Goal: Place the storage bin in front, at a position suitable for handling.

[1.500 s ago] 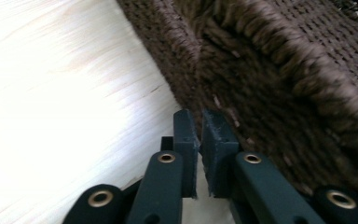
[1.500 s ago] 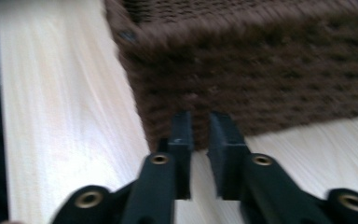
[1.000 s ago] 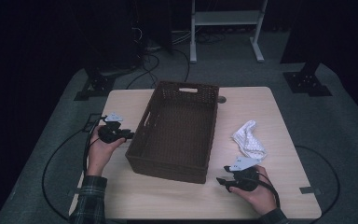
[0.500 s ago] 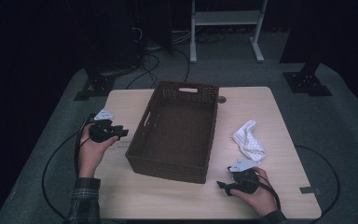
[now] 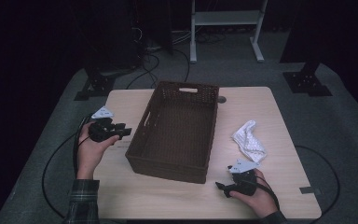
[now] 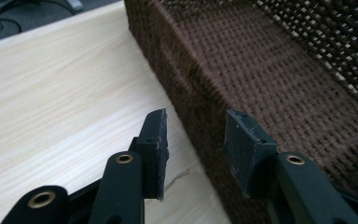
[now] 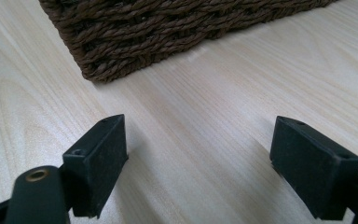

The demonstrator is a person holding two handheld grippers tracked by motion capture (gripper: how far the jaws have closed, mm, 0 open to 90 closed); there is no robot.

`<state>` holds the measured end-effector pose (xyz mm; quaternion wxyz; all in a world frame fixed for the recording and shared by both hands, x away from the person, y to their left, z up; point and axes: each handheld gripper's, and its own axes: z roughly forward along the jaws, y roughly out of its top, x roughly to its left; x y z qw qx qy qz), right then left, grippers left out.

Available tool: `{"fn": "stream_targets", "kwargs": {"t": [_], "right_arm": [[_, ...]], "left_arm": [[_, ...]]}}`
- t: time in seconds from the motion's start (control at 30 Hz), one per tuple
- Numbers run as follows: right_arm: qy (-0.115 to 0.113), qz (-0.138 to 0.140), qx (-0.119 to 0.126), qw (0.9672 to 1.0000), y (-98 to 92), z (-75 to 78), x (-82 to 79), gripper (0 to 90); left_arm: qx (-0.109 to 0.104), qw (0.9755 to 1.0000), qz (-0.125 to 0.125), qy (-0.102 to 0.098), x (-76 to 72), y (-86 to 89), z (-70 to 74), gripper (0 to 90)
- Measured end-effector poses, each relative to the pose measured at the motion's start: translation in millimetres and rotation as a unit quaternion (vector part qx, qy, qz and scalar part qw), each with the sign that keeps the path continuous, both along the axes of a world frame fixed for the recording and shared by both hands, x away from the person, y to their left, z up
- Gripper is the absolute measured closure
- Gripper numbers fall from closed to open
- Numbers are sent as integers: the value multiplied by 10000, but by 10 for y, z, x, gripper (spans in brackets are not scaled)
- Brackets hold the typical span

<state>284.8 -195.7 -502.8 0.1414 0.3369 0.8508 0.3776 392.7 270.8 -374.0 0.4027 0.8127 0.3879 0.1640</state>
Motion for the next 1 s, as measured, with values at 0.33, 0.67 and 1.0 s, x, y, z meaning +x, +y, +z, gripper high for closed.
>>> {"fn": "stream_targets", "kwargs": {"t": [0.33,0.67,1.0], "right_arm": [[-3,46,-30,10000,3,-2,13,162],[-19,78,-37,10000,6,-3,22,159],[-13,104,-33,9999,10,-3,28,159]], "left_arm": [[65,9998,-162,70,-20,-148,25,530],[279,9994,-161,155,-9,-312,-29,522],[455,9985,-140,273,29,-393,-137,579]]}}
